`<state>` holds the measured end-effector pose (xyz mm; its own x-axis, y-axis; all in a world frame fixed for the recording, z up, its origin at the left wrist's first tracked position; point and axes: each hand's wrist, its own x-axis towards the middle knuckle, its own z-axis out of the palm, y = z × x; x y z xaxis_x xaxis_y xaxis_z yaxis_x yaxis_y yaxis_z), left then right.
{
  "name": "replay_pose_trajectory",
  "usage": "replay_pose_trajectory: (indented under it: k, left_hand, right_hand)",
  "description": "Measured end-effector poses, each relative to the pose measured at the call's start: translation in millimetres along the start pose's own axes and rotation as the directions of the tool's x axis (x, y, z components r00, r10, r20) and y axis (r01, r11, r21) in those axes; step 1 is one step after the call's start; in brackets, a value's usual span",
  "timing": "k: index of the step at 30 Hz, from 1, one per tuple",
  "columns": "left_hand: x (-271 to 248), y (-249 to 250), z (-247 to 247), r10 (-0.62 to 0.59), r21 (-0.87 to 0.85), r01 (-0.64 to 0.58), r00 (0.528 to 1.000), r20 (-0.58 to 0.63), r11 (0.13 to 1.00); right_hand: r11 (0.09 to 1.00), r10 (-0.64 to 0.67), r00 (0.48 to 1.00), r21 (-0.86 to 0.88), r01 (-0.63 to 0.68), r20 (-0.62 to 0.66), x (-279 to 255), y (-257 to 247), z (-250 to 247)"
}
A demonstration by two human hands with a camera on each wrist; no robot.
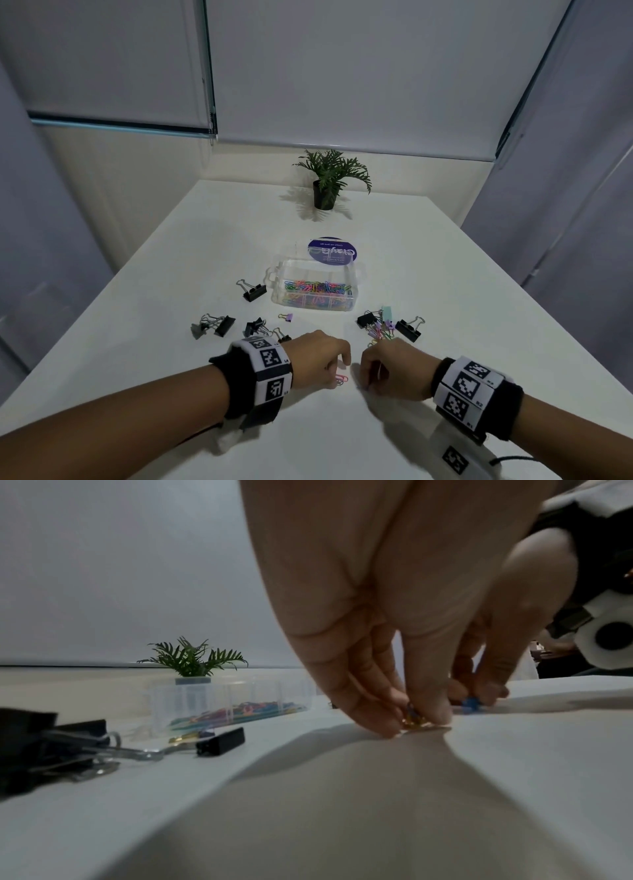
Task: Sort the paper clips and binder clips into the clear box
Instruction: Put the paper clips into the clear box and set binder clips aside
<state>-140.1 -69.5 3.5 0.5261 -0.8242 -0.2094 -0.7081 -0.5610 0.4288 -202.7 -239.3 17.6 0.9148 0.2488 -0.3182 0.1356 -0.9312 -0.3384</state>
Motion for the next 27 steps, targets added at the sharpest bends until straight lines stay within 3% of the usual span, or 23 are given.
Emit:
replay_pose_trajectory:
  k: [5,12,17,21,27]
  left_hand:
    - [5,2,-2,0.022,0.008,-0.022,1.000,0.004,1.000]
    - [7,6,-2,0.003,0.163,-0.027,0.989,0.150,0.986]
    - [3,10,-2,-0.018,0.236,-0.022,0.986,0.165,0.972]
    - [0,3,1,0.016,0.253,-0.056,0.988,0.157,0.966]
    - [2,5,-3,-0.038,0.243,-0.003,0.985,0.166,0.970]
  right_hand:
    - [0.995,0.090,0.976,0.062,-0.079,-0.200,15,19,-34]
    - [0.957,0.194,0.866,0.281,-0.065,-0.461,80,25,-69]
    - [0.962,0.210,0.839,0.257,-0.087,-0.501,111,14,-63]
    - [0.968,0.192,0.827,0.243,-0.069,-0.528,100,23,-57]
    - [0.971,0.220,0.883,0.178,-0.159,-0.414,52,55,-49]
